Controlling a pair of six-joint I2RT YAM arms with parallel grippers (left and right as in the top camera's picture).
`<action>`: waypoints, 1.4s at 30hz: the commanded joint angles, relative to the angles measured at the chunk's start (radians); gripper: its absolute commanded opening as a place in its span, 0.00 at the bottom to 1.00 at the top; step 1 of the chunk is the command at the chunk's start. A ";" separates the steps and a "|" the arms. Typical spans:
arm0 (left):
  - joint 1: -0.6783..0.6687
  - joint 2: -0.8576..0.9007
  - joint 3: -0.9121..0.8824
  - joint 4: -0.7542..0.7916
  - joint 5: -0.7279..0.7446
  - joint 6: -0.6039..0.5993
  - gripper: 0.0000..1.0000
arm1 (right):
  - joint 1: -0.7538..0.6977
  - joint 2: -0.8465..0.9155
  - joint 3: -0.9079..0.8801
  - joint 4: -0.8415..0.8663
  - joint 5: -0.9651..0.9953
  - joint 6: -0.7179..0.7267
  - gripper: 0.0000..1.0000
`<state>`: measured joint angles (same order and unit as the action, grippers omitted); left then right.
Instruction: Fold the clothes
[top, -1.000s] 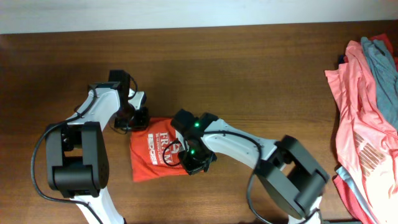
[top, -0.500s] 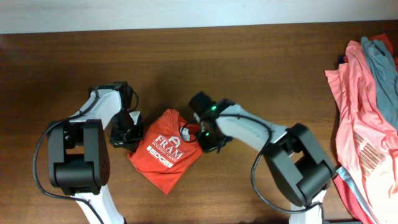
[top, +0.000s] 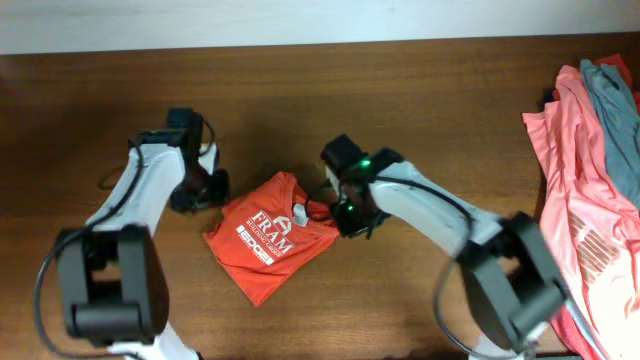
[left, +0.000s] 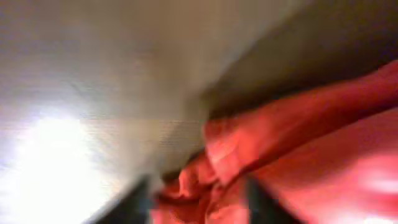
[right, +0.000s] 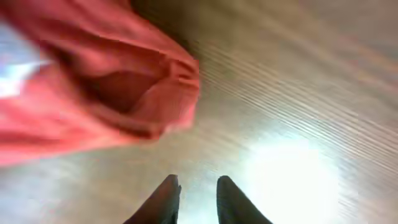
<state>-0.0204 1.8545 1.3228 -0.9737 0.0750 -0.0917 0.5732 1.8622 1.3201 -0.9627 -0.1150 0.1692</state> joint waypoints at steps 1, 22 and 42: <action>0.003 -0.065 0.051 0.044 0.101 0.074 0.67 | -0.038 -0.114 0.007 -0.029 0.024 -0.008 0.27; -0.026 0.282 0.053 0.147 0.545 0.401 0.69 | -0.047 -0.128 0.007 -0.081 0.023 -0.008 0.27; -0.003 0.365 0.234 -0.049 0.695 0.468 0.75 | -0.048 -0.128 0.007 -0.082 0.023 -0.007 0.27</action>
<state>-0.0418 2.1986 1.5131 -1.0065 0.7628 0.3523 0.5289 1.7382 1.3205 -1.0439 -0.1047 0.1600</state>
